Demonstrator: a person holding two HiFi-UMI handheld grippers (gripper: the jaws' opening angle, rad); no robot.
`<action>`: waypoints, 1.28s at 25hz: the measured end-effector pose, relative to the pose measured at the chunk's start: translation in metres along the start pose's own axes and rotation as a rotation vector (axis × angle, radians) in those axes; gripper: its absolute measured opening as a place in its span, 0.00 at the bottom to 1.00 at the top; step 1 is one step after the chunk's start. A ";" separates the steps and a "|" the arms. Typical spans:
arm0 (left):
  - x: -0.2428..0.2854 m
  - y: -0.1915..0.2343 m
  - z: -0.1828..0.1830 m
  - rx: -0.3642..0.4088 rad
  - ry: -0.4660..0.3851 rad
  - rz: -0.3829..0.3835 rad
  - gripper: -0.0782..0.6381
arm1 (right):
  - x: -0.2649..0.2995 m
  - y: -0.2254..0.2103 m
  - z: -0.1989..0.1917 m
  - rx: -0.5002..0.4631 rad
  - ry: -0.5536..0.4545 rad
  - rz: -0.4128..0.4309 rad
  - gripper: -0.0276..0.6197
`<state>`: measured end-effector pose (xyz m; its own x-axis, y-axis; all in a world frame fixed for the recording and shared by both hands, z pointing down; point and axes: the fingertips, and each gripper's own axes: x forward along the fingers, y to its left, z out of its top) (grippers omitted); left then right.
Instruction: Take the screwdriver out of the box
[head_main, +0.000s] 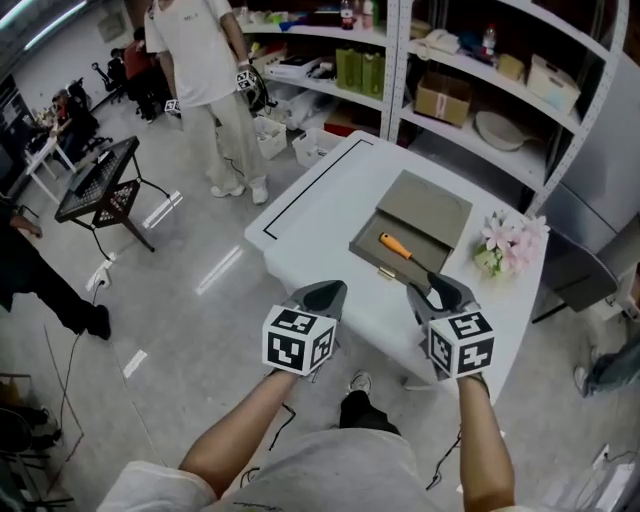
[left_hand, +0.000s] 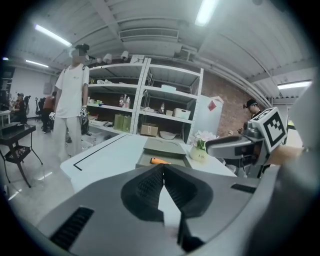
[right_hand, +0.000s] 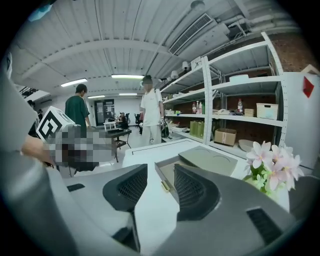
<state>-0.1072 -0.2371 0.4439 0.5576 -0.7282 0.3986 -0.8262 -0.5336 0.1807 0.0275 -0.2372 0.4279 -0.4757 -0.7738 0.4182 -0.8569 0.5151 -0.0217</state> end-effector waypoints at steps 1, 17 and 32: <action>0.009 0.003 0.004 -0.001 0.001 0.002 0.11 | 0.008 -0.006 0.001 -0.005 0.008 0.007 0.31; 0.118 0.029 0.026 0.012 0.096 0.035 0.11 | 0.113 -0.069 -0.022 -0.049 0.195 0.182 0.31; 0.157 0.050 0.032 0.059 0.127 -0.003 0.11 | 0.170 -0.064 -0.053 -0.143 0.373 0.266 0.32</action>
<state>-0.0589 -0.3918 0.4865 0.5420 -0.6687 0.5091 -0.8165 -0.5623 0.1307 0.0121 -0.3824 0.5486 -0.5488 -0.4364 0.7130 -0.6665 0.7432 -0.0581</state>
